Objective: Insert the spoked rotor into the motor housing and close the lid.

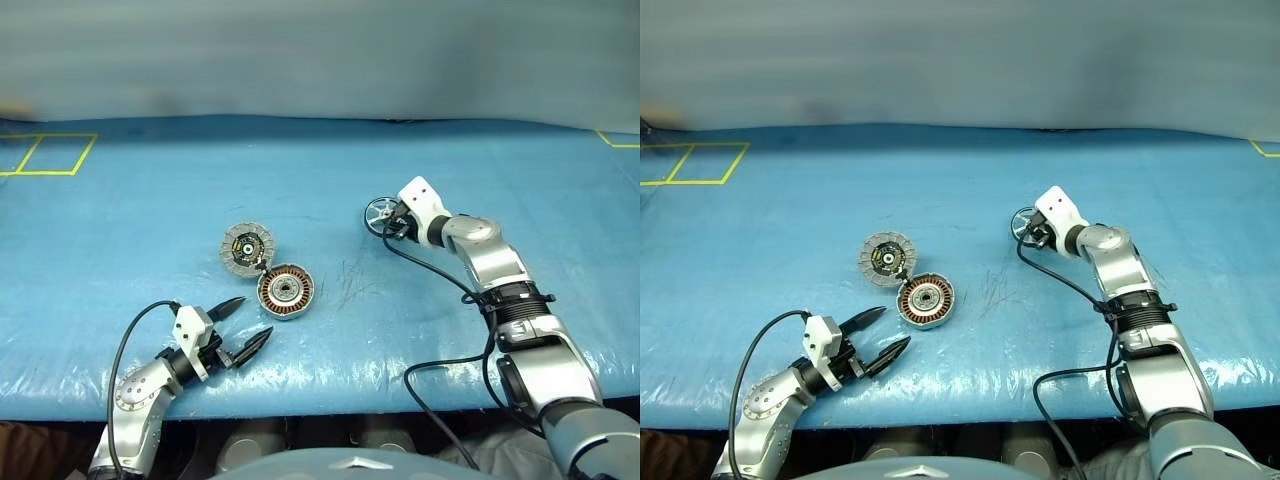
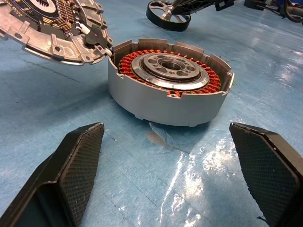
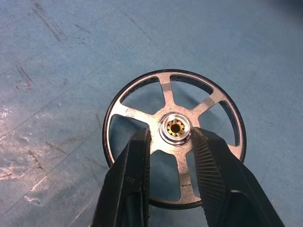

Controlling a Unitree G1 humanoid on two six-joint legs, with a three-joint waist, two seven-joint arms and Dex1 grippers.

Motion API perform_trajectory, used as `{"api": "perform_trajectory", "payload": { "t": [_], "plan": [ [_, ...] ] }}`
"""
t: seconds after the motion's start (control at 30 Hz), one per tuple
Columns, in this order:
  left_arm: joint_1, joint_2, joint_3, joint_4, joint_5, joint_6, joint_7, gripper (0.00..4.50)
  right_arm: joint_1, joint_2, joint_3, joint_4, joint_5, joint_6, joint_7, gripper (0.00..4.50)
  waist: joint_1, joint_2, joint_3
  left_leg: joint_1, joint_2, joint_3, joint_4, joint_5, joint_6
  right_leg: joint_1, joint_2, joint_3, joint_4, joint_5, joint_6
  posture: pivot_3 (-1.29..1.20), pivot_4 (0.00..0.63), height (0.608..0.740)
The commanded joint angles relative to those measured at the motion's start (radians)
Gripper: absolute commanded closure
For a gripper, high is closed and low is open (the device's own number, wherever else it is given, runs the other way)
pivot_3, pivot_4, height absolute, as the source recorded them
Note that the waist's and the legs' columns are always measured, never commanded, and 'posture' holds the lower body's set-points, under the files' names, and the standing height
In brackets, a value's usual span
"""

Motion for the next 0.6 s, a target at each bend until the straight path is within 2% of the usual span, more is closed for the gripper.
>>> {"api": "perform_trajectory", "payload": {
  "t": [0.03, 0.2, 0.27, 0.6],
  "plan": [
    [0.002, 0.000, -0.004, -0.016, 0.008, -0.007, 0.000, 0.00, -0.004, 0.008, -0.010, 0.014, 0.005, -0.008, 0.014, 3.07, 0.000, 0.000, 0.000, 0.000, 0.000, 0.000, 0.000, 0.000, 0.000, 0.000, 0.000, 0.000, 0.000, 0.000, 0.000, 0.00, 0.150, 0.740],
    [0.000, 0.001, -0.004, -0.015, 0.010, -0.006, 0.002, 0.00, 0.006, 0.016, -0.022, -0.002, 0.015, -0.007, 0.011, 3.07, -0.001, 0.000, 0.000, 0.000, 0.000, 0.000, 0.000, 0.000, 0.000, 0.000, 0.000, 0.000, 0.000, 0.000, 0.000, 0.00, 0.150, 0.740],
    [-0.001, 0.001, -0.005, -0.015, 0.010, -0.006, 0.002, 0.00, 0.016, 0.016, -0.021, -0.019, 0.012, -0.005, 0.010, 3.44, -0.001, 0.000, 0.000, 0.000, 0.000, 0.001, 0.000, 0.000, 0.000, 0.000, 0.000, 0.001, 0.000, 0.000, 0.000, 0.00, 0.150, 0.740],
    [-0.007, 0.001, -0.005, -0.008, 0.014, -0.007, 0.003, 0.00, 0.054, 0.017, -0.023, -0.064, 0.000, 0.016, -0.006, 3.44, -0.001, 0.000, 0.000, 0.000, 0.001, 0.002, 0.001, 0.000, 0.000, 0.000, 0.001, 0.002, 0.001, 0.001, 0.001, 0.00, 0.150, 0.740]
  ]
}}
